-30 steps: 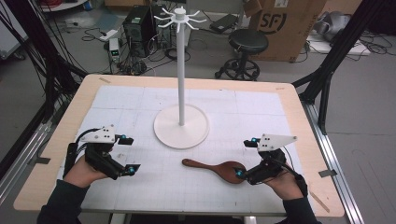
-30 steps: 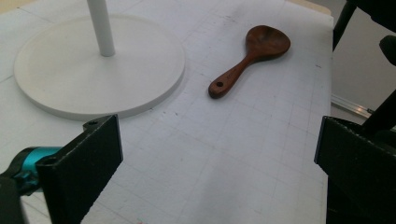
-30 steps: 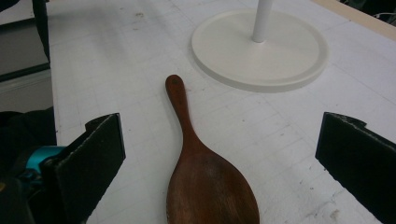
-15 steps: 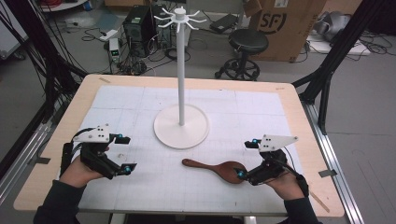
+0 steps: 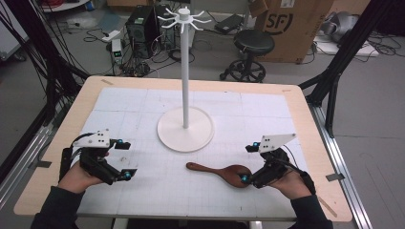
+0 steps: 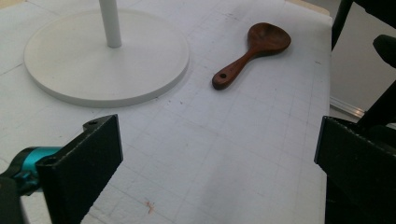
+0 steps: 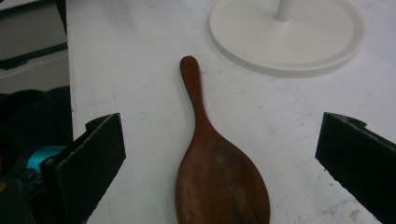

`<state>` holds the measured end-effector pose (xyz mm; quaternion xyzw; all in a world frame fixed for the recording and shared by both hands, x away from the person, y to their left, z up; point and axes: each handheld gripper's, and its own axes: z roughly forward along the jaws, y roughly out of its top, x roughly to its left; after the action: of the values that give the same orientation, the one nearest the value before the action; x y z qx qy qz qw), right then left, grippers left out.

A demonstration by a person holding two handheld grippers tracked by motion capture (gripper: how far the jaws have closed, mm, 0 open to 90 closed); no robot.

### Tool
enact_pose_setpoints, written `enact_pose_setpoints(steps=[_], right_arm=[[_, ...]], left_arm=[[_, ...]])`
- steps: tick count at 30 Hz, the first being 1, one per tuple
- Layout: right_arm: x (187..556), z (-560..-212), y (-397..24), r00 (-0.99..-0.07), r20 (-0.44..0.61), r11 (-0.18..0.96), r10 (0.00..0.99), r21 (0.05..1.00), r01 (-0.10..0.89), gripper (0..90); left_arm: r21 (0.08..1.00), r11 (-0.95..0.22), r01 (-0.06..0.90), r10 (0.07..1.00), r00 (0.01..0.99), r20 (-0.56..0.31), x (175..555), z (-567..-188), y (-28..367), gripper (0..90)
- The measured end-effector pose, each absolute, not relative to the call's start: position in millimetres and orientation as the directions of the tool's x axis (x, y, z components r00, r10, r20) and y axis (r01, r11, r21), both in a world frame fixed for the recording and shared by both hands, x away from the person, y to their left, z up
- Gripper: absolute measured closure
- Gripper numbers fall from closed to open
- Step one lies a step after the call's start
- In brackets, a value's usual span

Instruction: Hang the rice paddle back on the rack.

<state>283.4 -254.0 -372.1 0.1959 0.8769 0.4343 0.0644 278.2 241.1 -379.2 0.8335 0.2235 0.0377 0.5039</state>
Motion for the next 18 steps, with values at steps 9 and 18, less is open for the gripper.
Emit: enact_pose_setpoints(steps=[9, 18], right_arm=[[284, -367, -238, -0.935, 0.065, 0.635, 0.348, 0.718, 0.286, 0.3], [289, -369, -220, -0.952, 0.059, 0.725, 0.301, 0.634, 0.269, 0.3]], left_arm=[[0.855, -0.392, 0.341, 0.411, 0.896, -0.169, 279, -380, 240, 1.7], [0.852, -0.401, 0.337, 0.396, 0.902, -0.17, 281, -381, 238, 1.7]])
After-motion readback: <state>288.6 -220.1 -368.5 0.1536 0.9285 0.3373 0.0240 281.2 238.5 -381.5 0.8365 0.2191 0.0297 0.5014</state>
